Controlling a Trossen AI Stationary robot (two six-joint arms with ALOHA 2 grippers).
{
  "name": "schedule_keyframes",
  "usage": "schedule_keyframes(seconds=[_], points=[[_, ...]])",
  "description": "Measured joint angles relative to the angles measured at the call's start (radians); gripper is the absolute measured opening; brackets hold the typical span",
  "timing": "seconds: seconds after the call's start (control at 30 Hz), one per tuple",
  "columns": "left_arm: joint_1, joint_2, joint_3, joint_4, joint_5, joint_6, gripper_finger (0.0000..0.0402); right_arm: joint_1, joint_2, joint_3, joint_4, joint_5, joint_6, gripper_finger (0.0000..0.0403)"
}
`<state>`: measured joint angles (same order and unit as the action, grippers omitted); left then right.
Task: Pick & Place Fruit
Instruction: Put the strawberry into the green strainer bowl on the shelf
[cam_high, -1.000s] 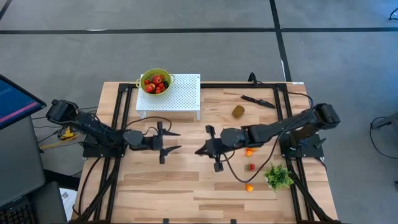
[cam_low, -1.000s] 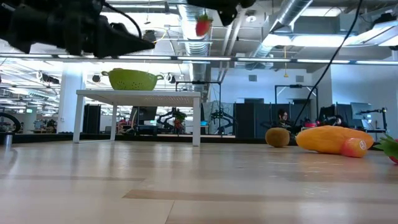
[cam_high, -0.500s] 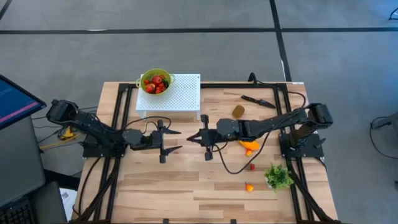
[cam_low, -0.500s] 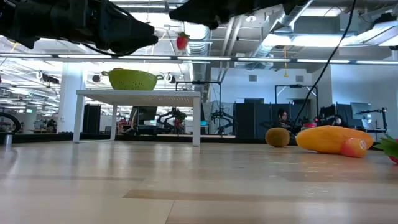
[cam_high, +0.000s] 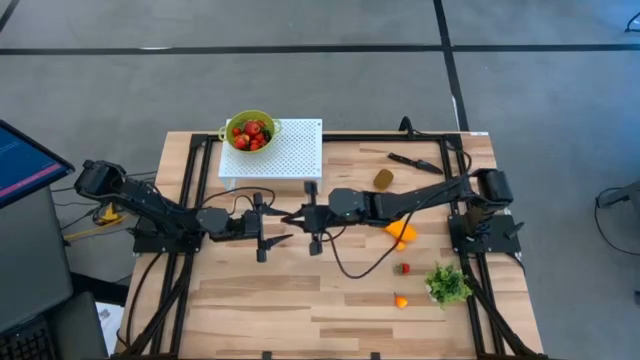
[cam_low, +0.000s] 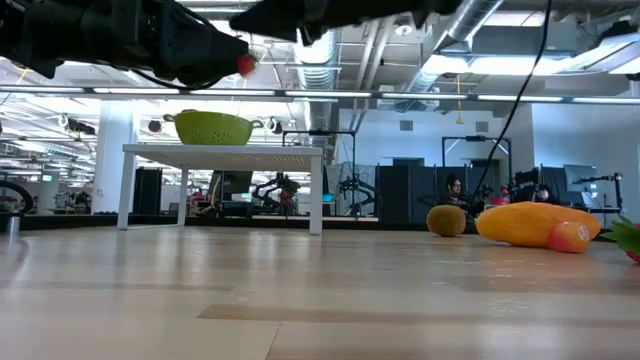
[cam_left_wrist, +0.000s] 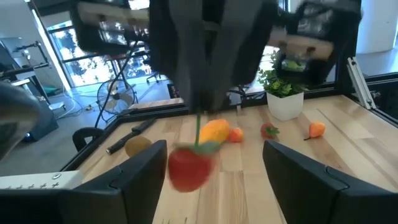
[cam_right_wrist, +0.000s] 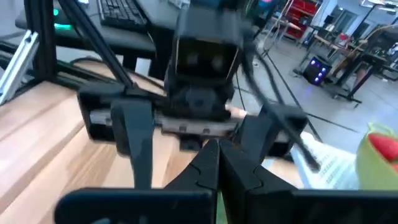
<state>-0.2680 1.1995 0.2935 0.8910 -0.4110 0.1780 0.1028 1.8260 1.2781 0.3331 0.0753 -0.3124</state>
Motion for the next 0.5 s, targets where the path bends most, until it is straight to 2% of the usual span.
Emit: schedule_keyframes(seconds=[0.27, 0.5], points=[[0.0, 0.0, -0.001, -0.006, -0.001, 0.0, 0.0247, -0.002, 0.029, 0.069, -0.091, -0.001, -0.003, 0.0], [0.0, 0.0, -0.001, -0.008, -0.006, 0.0, 0.016, -0.003, 0.028, 0.071, -0.095, -0.001, -0.005, 0.0]])
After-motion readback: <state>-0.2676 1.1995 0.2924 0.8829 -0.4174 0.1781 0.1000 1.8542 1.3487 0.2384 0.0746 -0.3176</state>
